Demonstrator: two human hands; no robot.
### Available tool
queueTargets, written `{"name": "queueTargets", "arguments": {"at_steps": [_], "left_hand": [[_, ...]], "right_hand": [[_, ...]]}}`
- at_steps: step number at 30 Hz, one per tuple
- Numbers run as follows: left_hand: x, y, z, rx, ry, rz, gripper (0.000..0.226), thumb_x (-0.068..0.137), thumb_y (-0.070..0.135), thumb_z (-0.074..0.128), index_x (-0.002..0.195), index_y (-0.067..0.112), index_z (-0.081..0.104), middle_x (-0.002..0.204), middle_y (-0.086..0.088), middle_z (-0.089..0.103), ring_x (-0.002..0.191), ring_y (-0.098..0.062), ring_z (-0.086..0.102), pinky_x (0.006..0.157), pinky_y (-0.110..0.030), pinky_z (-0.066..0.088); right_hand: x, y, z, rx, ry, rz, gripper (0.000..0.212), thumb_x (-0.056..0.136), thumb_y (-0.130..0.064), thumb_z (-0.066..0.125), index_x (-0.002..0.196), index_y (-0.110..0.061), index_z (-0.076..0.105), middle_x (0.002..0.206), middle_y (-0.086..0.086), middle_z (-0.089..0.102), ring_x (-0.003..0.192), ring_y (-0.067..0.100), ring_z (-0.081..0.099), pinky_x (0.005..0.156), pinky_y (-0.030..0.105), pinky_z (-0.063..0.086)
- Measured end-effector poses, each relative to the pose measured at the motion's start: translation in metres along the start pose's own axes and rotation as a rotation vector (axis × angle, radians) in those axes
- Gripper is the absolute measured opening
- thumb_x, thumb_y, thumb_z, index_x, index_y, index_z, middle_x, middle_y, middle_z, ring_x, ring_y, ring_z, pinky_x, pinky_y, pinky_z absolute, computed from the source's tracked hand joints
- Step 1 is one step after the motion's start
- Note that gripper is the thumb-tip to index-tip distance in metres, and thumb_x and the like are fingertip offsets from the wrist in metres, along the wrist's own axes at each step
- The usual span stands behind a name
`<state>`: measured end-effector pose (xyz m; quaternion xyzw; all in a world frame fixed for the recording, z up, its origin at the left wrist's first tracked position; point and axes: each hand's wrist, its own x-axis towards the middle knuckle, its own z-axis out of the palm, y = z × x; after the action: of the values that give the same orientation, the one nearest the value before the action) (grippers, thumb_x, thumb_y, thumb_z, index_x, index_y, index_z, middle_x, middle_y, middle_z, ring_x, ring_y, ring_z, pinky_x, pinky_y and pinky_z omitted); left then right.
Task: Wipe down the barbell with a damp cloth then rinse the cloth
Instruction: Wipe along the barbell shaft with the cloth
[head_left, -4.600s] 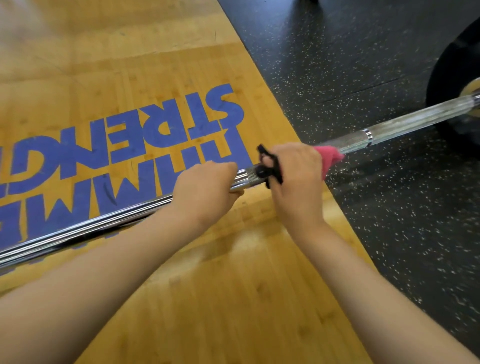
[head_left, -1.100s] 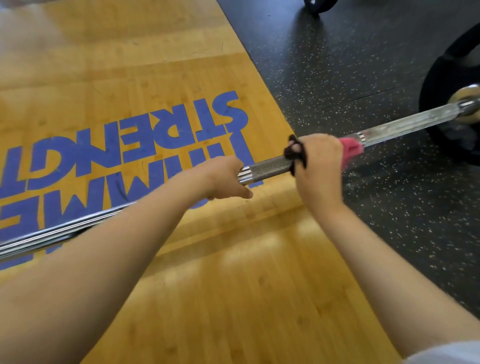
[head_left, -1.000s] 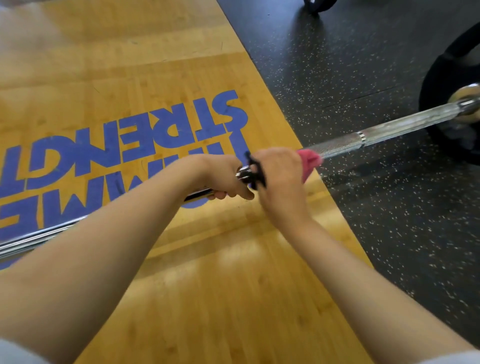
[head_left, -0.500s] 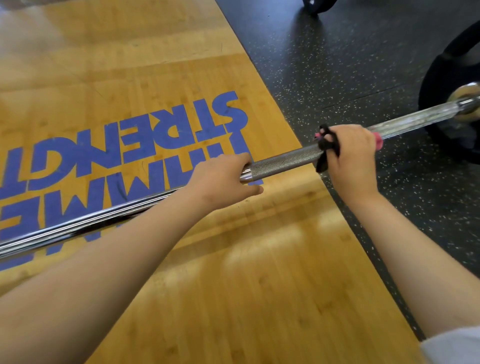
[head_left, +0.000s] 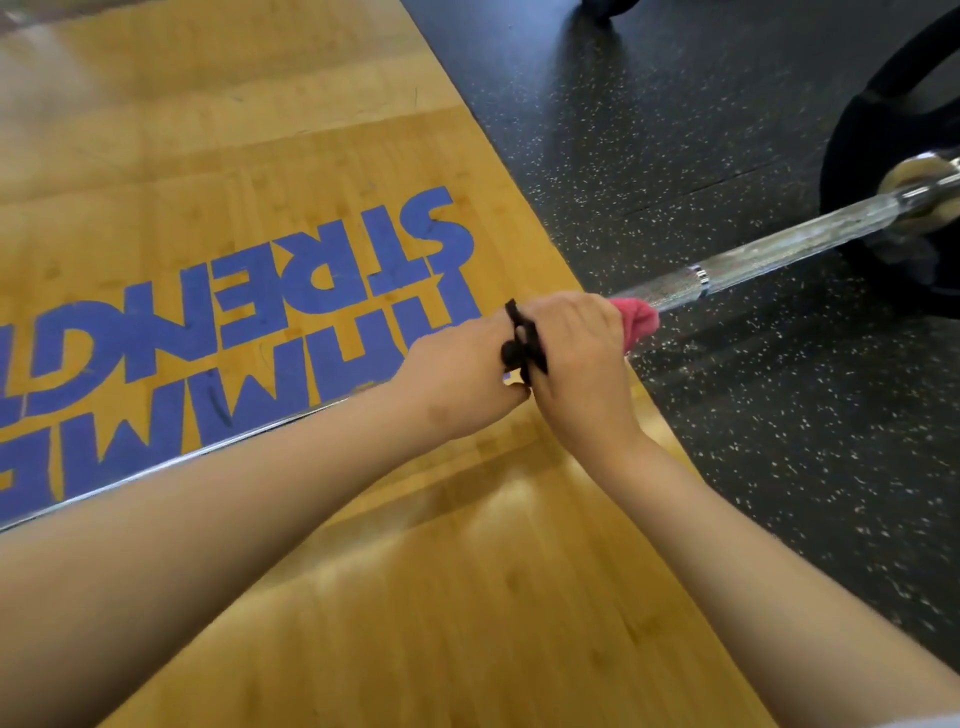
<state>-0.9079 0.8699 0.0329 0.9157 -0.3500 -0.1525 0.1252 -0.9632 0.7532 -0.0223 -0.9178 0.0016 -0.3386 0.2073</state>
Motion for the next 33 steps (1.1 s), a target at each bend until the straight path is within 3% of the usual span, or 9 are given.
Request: {"name": "queueTargets", "arguments": {"at_steps": [6,9,11,15,21,23,25,29,33], "left_hand": [[0.004,-0.004,-0.023,0.107,-0.276,0.083,0.045,0.091,0.038,0.058,0.125,0.022,0.034,0.095,0.012,0.046,0.084,-0.013,0.046,0.069,-0.026,0.038],[0.006,0.003,-0.031,0.145,-0.391,0.064,0.057,0.092,0.041,0.057,0.136,0.018,0.029,0.121,0.002,0.054,0.099,-0.02,0.056,0.08,-0.032,0.047],[0.007,0.007,-0.03,0.187,-0.445,0.045,0.067,0.094,0.044,0.053,0.144,0.015,0.02,0.135,-0.002,0.048,0.111,-0.023,0.055,0.088,-0.036,0.048],[0.013,0.014,-0.034,0.201,-0.566,-0.003,0.075,0.097,0.044,0.046,0.15,0.012,0.003,0.146,-0.01,0.033,0.119,-0.027,0.051,0.097,-0.04,0.045],[0.024,0.01,-0.037,0.183,-0.661,-0.075,0.084,0.094,0.05,0.047,0.15,0.009,0.001,0.15,-0.012,0.03,0.125,-0.031,0.047,0.103,-0.043,0.04],[0.025,0.01,-0.037,0.189,-0.628,-0.064,0.078,0.094,0.049,0.048,0.148,0.008,0.01,0.144,-0.011,0.039,0.122,-0.031,0.049,0.097,-0.041,0.044],[0.022,0.013,-0.035,0.206,-0.494,-0.024,0.062,0.095,0.045,0.047,0.141,0.01,0.025,0.134,-0.008,0.05,0.112,-0.028,0.056,0.081,-0.035,0.047],[0.016,0.024,-0.026,0.15,-0.203,-0.007,0.031,0.094,0.035,0.044,0.118,0.015,0.042,0.107,-0.002,0.061,0.092,-0.025,0.061,0.057,-0.031,0.036],[0.021,0.033,-0.019,0.1,-0.117,-0.021,0.019,0.093,0.03,0.042,0.106,0.016,0.041,0.098,0.001,0.06,0.091,-0.025,0.06,0.06,-0.031,0.029]], "right_hand": [[0.005,0.012,-0.013,0.052,-0.151,-0.052,0.031,0.079,-0.017,0.05,0.103,-0.005,0.065,0.097,0.005,0.065,0.101,0.021,0.049,0.091,0.032,0.031],[0.009,0.015,-0.021,0.067,-0.247,-0.056,0.037,0.075,-0.018,0.049,0.107,-0.006,0.064,0.1,0.006,0.065,0.102,0.022,0.048,0.092,0.032,0.031],[0.011,0.017,-0.024,0.086,-0.294,-0.046,0.037,0.075,-0.016,0.05,0.108,-0.006,0.063,0.102,0.006,0.065,0.103,0.022,0.048,0.092,0.031,0.03],[0.016,0.018,-0.029,0.135,-0.437,0.011,0.042,0.072,-0.011,0.058,0.113,-0.005,0.062,0.105,0.007,0.065,0.105,0.022,0.047,0.092,0.031,0.028],[0.032,0.019,-0.041,0.174,-0.625,0.079,0.042,0.075,-0.01,0.057,0.116,-0.005,0.064,0.11,0.008,0.067,0.108,0.03,0.058,0.092,0.03,0.026],[0.033,0.018,-0.044,0.196,-0.641,0.089,0.043,0.074,-0.008,0.057,0.116,-0.004,0.063,0.11,0.009,0.066,0.109,0.025,0.052,0.092,0.03,0.026],[0.033,0.018,-0.044,0.19,-0.639,0.09,0.043,0.073,-0.008,0.056,0.114,-0.002,0.063,0.109,0.012,0.066,0.107,0.021,0.046,0.09,0.031,0.027],[0.038,0.026,-0.048,0.181,-0.668,0.109,0.046,0.082,-0.02,0.04,0.12,-0.003,0.06,0.112,0.011,0.063,0.109,0.027,0.052,0.094,0.033,0.03],[0.044,0.04,-0.051,0.15,-0.734,0.068,0.049,0.083,-0.023,0.038,0.124,-0.006,0.059,0.112,0.007,0.063,0.109,0.028,0.056,0.095,0.033,0.033]]}}
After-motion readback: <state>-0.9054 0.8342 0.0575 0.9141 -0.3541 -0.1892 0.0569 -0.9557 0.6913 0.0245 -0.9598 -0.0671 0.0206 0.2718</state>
